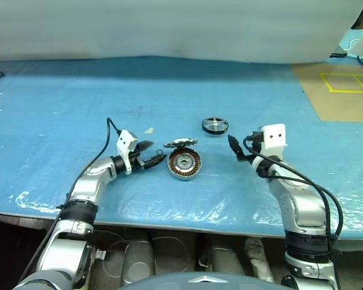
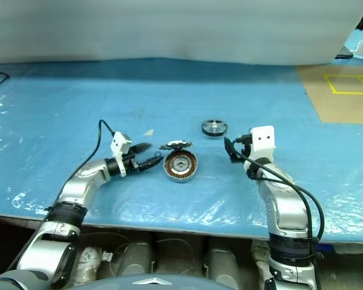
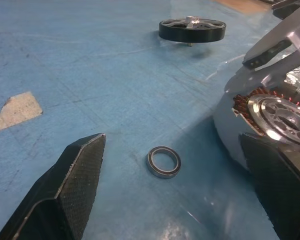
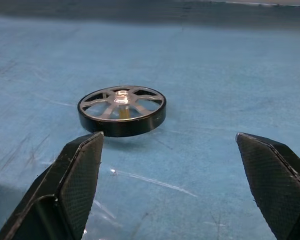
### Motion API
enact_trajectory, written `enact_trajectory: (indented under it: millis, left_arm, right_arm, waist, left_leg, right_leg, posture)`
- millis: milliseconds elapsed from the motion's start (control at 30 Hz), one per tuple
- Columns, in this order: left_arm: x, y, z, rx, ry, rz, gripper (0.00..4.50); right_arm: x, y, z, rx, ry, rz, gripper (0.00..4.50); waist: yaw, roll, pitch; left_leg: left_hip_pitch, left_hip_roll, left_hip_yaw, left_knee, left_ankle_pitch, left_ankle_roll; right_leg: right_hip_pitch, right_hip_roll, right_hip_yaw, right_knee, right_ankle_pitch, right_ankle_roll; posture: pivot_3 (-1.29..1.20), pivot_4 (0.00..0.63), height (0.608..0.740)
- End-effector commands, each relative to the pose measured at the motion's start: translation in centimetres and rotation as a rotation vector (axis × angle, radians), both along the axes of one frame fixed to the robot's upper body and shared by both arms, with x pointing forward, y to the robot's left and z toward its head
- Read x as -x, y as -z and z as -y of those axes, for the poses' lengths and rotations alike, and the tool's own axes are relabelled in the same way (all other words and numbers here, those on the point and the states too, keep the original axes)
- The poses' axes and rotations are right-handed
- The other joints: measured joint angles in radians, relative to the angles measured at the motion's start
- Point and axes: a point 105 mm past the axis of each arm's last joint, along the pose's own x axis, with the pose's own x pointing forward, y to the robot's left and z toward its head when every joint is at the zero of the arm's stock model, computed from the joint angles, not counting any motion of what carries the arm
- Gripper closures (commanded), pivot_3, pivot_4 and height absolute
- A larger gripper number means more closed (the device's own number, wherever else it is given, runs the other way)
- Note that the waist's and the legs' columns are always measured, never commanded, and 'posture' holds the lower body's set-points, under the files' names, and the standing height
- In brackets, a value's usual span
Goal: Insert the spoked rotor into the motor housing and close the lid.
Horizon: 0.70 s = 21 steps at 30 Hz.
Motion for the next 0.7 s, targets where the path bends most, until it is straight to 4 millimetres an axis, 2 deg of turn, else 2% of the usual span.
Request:
enact_trajectory:
  millis: [33,300,400,467,700]
  left_arm:
    - [-0.4,-0.3,0.9,-0.016,0.019,0.036,0.0]
    - [-1.3,0.7,2.1,-0.053,0.01,0.027,0.0]
    - [-1.5,1.2,2.2,-0.081,0.003,0.013,0.0]
    - [-1.4,1.4,2.1,-0.092,0.009,0.005,0.0]
    - [-1.3,2.3,1.2,-0.144,-0.002,-0.014,0.0]
  right_arm:
    - [-0.3,-0.9,0.8,-0.007,0.047,0.029,0.02]
    - [-0.4,-0.9,0.9,0.016,0.059,0.027,0.02]
    - [-0.3,-0.9,0.9,0.021,0.058,0.026,0.02]
    - [-0.3,-0.8,0.9,0.025,0.058,0.023,0.02]
    - [-0.2,-0.4,0.6,0.032,0.051,0.011,0.02]
  waist:
    - [0.001,0.0,0.0]
    - [0.003,0.0,0.0]
    - [0.003,0.0,0.0]
    - [0.003,0.0,0.0]
    - [0.002,0.002,-0.001]
  left_leg:
    - [0.0,-0.001,0.0,0.0,0.0,0.0]
    - [0.0,-0.002,-0.001,0.0,0.0,0.0]
    - [0.0,-0.003,-0.002,0.0,0.0,0.001]
    - [0.001,-0.003,-0.002,0.0,0.0,0.001]
    - [0.002,-0.003,-0.002,0.0,-0.001,0.002]
  right_leg:
    - [0.0,-0.001,0.0,0.0,0.0,0.0]
    - [0.001,-0.002,0.0,0.0,0.003,-0.004]
    - [0.002,-0.002,0.0,0.0,0.003,-0.004]
    - [0.002,-0.002,0.0,0.0,0.0,0.002]
    - [0.004,-0.002,0.0,0.0,0.0,0.002]
  posture:
    - [0.0,0.15,0.74]
    - [0.0,0.15,0.74]
    - [0.0,0.15,0.74]
    - [0.0,0.15,0.74]
    - [0.0,0.15,0.74]
